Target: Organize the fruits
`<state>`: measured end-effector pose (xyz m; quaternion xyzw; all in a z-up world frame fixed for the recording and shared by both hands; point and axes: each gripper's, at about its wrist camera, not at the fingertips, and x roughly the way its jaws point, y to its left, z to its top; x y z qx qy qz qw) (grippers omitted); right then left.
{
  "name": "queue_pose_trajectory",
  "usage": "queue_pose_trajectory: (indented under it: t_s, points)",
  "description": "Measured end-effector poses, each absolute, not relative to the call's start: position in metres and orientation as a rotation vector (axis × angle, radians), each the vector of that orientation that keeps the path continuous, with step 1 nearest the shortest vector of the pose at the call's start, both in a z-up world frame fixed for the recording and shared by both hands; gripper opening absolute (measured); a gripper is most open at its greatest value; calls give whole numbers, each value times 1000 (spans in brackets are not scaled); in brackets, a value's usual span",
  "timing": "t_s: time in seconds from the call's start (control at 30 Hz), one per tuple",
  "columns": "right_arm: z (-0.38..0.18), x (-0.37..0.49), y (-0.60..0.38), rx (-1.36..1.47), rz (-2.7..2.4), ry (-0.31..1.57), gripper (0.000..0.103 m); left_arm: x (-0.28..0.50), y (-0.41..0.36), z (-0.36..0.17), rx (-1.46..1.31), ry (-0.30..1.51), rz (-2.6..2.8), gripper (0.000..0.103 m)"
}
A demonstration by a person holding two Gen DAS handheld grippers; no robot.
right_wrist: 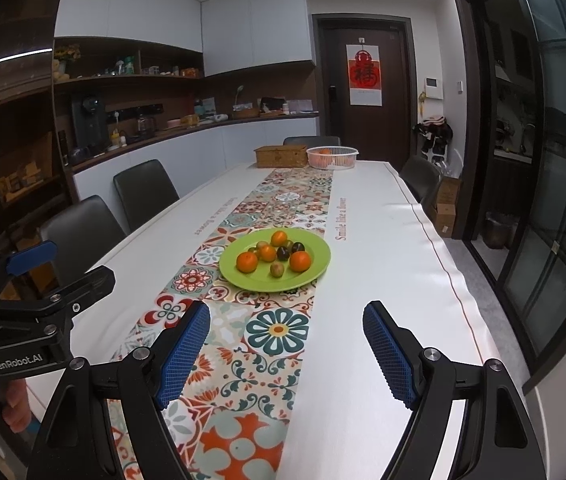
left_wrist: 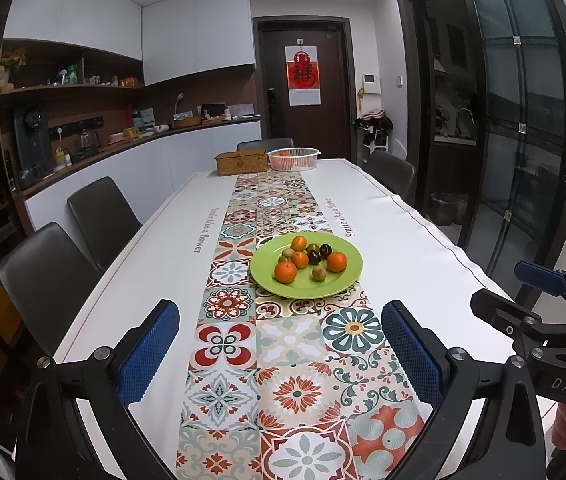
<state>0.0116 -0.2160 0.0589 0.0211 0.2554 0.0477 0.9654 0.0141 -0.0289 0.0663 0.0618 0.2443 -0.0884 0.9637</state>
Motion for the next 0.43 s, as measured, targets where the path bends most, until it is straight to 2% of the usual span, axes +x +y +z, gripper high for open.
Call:
queue_pose_trajectory:
  t_s: [0.43]
  points:
    - [56, 12, -217, 38, 98, 520, 80, 14, -30, 66, 123, 498, -180, 103]
